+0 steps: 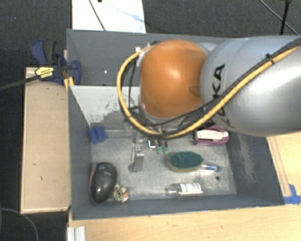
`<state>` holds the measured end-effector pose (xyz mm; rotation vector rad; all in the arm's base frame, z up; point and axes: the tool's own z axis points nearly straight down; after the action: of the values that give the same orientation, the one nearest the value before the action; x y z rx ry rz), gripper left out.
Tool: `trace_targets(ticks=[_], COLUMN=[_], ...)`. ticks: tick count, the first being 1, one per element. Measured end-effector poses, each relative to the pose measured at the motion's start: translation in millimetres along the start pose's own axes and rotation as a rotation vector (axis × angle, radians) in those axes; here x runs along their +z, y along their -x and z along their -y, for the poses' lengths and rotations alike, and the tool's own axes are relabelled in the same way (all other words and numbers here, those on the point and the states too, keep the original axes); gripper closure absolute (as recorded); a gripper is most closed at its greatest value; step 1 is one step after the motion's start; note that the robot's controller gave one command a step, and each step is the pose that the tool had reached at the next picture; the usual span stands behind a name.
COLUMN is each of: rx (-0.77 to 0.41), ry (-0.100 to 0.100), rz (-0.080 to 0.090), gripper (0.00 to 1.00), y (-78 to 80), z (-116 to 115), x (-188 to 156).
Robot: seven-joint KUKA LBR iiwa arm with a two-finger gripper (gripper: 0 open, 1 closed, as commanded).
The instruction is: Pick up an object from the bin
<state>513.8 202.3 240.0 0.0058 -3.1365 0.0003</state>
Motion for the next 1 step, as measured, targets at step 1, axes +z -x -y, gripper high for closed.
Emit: trace_targets(ticks=[1], rx=[-0.17], ry=[-0.001], rz=[0.0], gripper=[0.0], y=[-17.1], z=[-21.4], x=[98.8])
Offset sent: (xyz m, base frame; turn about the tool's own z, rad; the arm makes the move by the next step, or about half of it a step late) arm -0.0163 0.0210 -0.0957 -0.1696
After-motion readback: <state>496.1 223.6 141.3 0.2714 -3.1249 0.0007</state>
